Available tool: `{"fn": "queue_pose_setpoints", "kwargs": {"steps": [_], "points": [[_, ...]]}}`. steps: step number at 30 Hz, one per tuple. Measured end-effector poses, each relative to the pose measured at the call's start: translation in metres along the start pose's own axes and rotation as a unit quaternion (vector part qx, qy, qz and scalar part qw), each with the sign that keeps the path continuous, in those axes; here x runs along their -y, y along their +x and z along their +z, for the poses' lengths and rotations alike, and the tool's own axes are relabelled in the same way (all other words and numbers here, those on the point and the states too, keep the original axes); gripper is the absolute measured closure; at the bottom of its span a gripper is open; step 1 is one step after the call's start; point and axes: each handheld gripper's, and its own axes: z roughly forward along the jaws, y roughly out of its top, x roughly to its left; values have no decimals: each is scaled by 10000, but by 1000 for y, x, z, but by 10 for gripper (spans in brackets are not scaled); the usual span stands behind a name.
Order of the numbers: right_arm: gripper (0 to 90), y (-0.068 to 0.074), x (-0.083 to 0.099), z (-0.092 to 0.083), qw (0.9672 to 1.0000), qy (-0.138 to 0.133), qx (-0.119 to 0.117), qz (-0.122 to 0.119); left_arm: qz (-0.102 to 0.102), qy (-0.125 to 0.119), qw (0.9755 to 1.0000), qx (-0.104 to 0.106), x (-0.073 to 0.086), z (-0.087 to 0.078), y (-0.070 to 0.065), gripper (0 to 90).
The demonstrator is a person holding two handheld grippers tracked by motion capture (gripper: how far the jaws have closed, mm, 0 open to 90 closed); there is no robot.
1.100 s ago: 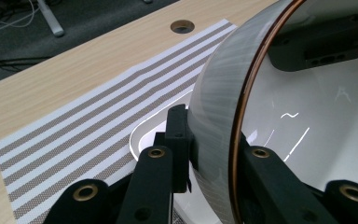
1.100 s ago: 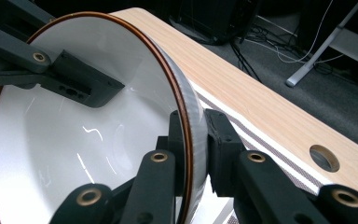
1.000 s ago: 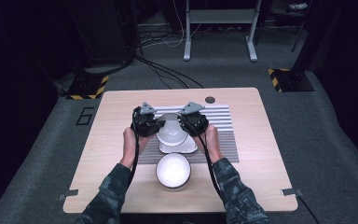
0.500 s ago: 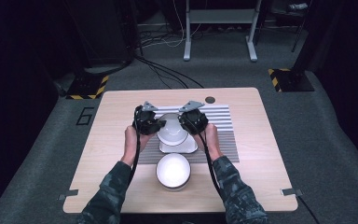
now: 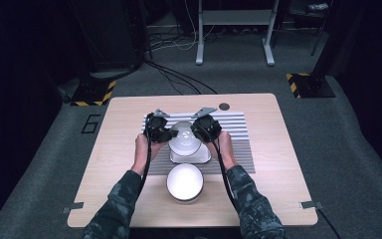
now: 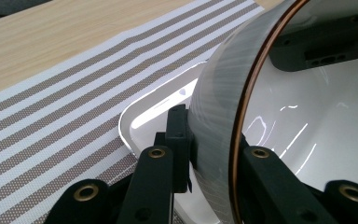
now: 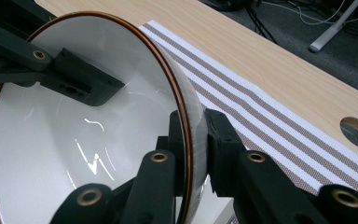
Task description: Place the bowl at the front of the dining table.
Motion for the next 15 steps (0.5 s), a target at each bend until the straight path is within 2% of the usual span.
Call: {"fn": "queue_pose_setpoints", "kwargs": {"steps": [5, 8, 9, 15], "points": [[818, -4, 2, 5, 9999, 102, -62, 36, -52, 119, 9999, 69, 0, 6, 2, 794], [818, -5, 4, 9, 9996, 179, -104, 184, -85, 190, 9998, 79, 1, 10, 3, 794], [818, -6, 4, 10, 9996, 214, -128, 132, -90, 209, 9997, 84, 1, 12, 4, 794], [818, -8, 6, 16, 9988, 354, -181, 275, -159, 291, 9994, 125, 1, 18, 7, 795]]}}
